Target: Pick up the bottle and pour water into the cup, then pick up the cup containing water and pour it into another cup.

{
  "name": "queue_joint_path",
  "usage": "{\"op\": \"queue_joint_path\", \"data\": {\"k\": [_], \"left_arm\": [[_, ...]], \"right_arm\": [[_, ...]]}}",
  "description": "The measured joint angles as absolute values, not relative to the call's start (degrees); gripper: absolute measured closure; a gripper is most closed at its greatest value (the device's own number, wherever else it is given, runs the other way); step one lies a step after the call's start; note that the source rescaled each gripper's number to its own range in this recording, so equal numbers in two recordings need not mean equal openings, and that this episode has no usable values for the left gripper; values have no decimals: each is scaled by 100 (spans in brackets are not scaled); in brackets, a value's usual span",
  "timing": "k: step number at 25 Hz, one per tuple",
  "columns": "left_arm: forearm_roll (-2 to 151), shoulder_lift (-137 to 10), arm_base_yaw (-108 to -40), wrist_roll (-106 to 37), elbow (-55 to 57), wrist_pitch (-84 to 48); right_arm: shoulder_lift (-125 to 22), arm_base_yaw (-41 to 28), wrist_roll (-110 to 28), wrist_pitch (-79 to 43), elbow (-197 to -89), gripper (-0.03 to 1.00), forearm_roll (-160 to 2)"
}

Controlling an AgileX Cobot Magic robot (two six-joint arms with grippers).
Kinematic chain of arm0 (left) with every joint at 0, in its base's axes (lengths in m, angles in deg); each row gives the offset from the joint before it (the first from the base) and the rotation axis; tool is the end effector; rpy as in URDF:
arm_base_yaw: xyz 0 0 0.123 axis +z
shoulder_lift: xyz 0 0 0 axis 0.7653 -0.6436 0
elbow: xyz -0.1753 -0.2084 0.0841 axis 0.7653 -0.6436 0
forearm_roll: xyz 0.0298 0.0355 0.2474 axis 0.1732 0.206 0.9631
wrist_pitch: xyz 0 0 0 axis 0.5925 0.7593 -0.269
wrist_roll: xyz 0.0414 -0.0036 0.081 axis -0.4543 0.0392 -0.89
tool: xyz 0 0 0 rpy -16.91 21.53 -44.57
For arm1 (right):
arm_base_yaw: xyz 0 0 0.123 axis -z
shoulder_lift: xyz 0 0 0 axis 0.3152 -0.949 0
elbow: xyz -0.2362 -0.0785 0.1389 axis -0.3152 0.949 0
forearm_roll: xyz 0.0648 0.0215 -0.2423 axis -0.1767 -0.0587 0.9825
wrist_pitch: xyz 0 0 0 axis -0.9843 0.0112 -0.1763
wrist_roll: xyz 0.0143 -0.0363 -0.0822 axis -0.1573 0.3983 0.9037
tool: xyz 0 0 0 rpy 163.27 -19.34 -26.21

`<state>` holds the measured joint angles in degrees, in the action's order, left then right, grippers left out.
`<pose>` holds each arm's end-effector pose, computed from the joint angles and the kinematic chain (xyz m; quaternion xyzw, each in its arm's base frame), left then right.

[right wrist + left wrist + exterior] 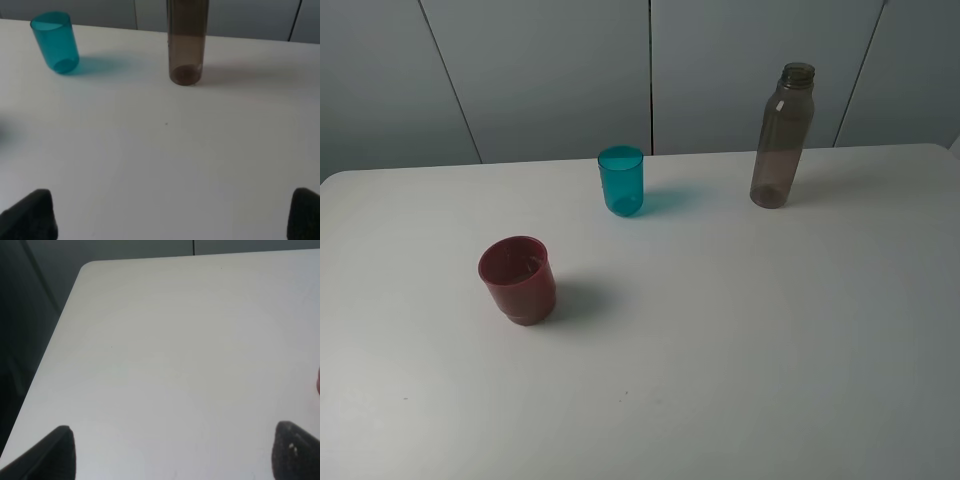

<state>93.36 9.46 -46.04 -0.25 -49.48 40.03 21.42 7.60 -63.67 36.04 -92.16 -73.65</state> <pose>-0.0079 0.0071 0.2790 -0.0316 0.8537 0.0644 0.5158 -0.0083 0.0018 0.2774 -0.0821 0.8556 0.0684 0.5064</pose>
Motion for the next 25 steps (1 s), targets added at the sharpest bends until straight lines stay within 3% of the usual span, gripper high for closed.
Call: {"op": "queue_joint_path", "data": {"k": [25], "left_arm": [[9336, 946, -4604, -25, -4948, 4003]], "right_arm": [[2142, 784, -5966, 3604, -9216, -3, -7647]]}}
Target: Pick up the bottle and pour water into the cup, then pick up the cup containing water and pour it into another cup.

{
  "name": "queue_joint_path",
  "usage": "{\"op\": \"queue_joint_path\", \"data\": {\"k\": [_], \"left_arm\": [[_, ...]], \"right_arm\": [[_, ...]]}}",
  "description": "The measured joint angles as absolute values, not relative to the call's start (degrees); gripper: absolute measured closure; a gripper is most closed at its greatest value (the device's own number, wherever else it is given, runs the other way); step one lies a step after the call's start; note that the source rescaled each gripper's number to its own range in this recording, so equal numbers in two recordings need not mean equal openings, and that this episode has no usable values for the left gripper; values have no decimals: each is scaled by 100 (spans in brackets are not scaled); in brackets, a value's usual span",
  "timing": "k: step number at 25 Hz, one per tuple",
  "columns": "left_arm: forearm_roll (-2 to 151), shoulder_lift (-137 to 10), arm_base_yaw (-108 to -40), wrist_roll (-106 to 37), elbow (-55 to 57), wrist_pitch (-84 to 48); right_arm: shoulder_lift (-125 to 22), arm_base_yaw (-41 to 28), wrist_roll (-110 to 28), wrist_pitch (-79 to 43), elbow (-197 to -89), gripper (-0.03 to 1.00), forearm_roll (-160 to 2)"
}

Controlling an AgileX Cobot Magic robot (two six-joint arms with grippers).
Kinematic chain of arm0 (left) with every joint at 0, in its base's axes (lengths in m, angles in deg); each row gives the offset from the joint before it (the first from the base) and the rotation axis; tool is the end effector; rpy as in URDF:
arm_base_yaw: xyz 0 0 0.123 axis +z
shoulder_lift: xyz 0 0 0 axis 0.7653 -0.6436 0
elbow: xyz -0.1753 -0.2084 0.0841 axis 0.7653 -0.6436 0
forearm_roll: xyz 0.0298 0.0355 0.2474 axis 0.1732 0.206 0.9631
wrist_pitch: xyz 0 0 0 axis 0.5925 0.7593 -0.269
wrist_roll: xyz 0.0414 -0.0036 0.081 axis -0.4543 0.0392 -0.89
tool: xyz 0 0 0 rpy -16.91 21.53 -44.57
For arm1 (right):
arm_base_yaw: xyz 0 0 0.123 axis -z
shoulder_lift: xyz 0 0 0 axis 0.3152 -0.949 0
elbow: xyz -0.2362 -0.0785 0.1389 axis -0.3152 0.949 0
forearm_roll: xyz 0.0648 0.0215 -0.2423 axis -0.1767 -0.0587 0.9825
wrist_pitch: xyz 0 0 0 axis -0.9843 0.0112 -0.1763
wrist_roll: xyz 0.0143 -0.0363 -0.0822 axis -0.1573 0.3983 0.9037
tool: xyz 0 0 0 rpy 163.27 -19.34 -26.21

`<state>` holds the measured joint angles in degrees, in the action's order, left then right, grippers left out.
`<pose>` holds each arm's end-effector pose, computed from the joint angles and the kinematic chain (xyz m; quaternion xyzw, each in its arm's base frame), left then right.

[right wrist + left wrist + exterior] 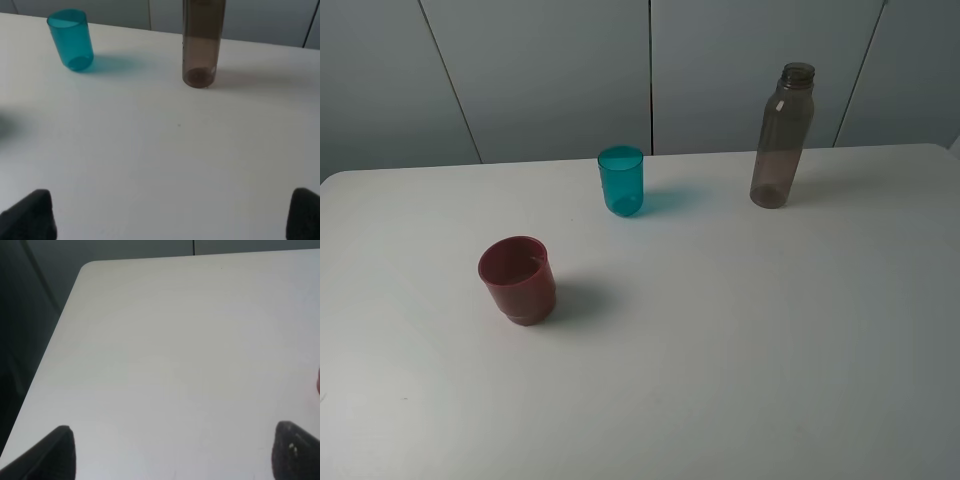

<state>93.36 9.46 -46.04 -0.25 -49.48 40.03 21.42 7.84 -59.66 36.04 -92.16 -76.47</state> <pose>-0.0079 0.0071 0.2790 -0.0316 0.8537 0.0644 0.5158 -0.0092 0.0057 0.2776 -0.1116 0.8516 0.0741 0.5068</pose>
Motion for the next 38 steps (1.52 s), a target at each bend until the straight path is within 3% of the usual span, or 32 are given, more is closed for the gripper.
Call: {"op": "queue_joint_path", "data": {"k": [4, 12, 38], "left_arm": [[9336, 946, -4604, -25, -4948, 4003], [9336, 946, -4604, -25, -4948, 4003], [9336, 946, -4604, -59, -4948, 4003]], "right_arm": [[2142, 924, -5725, 3604, -9216, -3, -7792], [2142, 1838, -5173, 3628, -9216, -3, -8382], [2142, 1776, -4998, 3637, -9216, -3, -8395]]}}
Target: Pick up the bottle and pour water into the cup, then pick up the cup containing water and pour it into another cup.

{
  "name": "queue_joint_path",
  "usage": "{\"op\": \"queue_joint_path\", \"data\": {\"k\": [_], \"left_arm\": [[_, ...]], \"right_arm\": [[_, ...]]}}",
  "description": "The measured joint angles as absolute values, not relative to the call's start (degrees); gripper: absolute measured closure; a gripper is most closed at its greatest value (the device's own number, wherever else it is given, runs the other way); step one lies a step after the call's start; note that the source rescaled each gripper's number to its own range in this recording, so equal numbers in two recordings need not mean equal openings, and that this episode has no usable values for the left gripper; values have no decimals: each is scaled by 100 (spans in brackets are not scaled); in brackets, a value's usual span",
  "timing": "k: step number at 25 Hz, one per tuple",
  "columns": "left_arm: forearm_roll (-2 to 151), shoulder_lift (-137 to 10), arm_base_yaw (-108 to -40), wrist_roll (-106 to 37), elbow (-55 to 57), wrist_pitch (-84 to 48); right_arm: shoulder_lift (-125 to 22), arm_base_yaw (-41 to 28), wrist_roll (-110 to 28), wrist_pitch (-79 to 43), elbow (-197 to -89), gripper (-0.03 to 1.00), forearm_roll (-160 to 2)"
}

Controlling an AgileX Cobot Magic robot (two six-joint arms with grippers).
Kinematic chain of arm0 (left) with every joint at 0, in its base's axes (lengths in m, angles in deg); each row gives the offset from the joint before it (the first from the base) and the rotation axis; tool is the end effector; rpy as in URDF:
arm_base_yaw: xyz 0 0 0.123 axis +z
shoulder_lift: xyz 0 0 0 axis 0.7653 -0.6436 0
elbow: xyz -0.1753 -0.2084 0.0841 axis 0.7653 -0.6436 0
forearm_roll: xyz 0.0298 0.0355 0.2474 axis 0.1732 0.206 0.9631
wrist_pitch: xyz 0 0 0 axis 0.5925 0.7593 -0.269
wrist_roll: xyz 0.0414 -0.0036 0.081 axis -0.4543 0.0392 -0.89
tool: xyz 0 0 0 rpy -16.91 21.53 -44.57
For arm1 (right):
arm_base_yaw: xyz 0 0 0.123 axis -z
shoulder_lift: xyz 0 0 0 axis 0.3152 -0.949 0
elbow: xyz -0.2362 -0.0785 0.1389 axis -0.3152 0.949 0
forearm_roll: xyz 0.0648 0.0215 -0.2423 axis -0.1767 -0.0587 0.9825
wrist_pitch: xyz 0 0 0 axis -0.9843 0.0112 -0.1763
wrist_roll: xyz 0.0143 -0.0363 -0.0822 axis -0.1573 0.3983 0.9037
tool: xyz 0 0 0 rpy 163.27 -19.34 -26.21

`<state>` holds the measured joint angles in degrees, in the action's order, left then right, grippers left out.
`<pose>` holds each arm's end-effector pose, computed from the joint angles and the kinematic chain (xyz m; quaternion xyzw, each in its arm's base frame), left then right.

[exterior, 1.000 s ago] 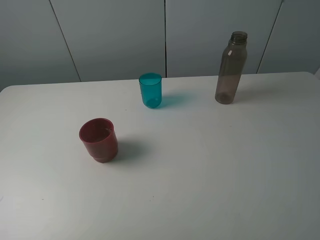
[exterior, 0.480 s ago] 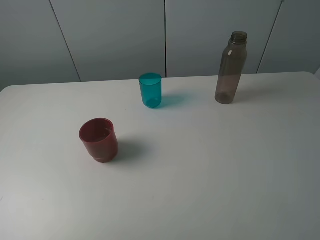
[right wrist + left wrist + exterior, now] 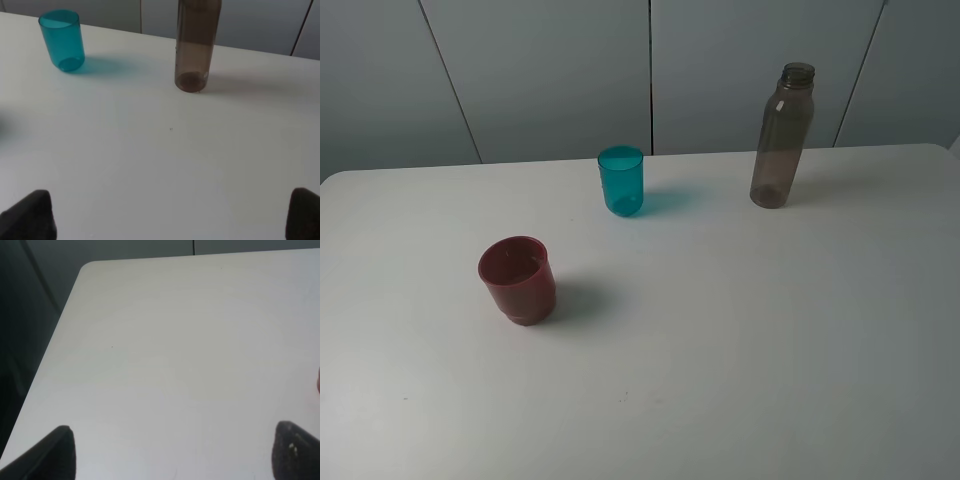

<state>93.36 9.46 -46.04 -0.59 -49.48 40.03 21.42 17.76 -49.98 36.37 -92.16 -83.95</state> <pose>-0.0079 0.0071 0.2790 -0.0291 0.8538 0.0660 0.5156 -0.0094 0.0177 0.2785 -0.1138 0.8484 0.0518 0.5144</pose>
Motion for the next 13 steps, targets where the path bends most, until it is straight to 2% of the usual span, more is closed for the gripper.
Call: {"op": "queue_joint_path", "data": {"k": [13], "left_arm": [[9336, 946, -4604, -59, -4948, 4003]], "right_arm": [[2142, 1776, -4998, 3637, -9216, -3, -8395]]}}
